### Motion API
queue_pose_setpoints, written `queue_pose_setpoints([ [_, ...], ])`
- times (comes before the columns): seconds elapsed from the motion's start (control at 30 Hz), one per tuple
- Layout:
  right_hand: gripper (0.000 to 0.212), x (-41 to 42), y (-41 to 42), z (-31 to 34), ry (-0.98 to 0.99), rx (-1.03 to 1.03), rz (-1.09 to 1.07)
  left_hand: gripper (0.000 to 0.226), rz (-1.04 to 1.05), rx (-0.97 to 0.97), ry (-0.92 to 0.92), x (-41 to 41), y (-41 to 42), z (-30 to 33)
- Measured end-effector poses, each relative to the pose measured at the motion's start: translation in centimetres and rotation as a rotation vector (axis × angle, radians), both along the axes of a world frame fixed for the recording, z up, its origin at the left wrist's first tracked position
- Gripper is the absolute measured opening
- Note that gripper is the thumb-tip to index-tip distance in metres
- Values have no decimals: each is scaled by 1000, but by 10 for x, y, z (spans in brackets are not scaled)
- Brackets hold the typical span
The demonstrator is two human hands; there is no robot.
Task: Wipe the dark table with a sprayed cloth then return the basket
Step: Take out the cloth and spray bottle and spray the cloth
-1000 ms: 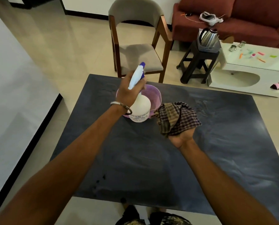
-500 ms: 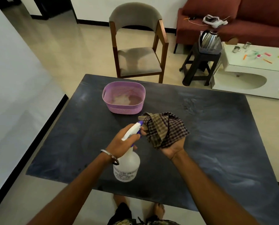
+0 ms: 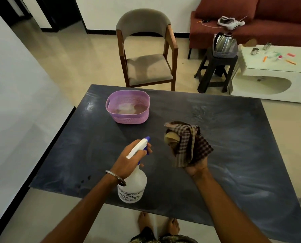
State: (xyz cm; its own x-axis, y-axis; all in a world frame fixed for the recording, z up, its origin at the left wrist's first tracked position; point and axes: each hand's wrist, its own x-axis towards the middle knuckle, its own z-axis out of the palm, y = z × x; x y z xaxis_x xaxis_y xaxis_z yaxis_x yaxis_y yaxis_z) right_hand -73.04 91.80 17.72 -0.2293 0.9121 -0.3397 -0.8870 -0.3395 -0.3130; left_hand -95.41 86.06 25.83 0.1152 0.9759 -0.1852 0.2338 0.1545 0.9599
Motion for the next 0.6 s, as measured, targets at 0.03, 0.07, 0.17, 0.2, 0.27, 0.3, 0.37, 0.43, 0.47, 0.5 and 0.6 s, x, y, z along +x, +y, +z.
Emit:
queue_pose_setpoints([
  [0.03,37,-2,3,0,1,-38,-14,18,-10,2,1,-1,1,1],
  [0.07,39,-1,6,-5,20,-90,-10,21,-20,1,8,-2,1,2],
  [0.17,47,-3,7,-3,84,-67,45,25,-32,15,27,-5,5,3],
  [0.2,62,-2,5,-4,52,-8,52,25,-36,22,31,-7,6,3],
  [0.27,73,-3,4,-2,134,115,137,21,-45,30,36,-9,8,2],
  [0.3,65,-5,5,0,51,139,90,19,-48,29,36,-9,9,0],
  [0.37,54,-4,5,0,74,149,27,20,-48,26,34,-8,9,-1],
  [0.43,59,-6,3,-2,77,65,49,21,-37,30,32,-7,9,0],
  [0.47,64,-8,2,-1,107,85,74,22,-35,24,35,-7,9,0],
  [0.5,70,-13,1,2,124,82,101,20,-44,22,43,-6,10,0],
  [0.6,66,-26,7,3,-67,-72,94,17,-63,-2,79,-4,14,-3],
])
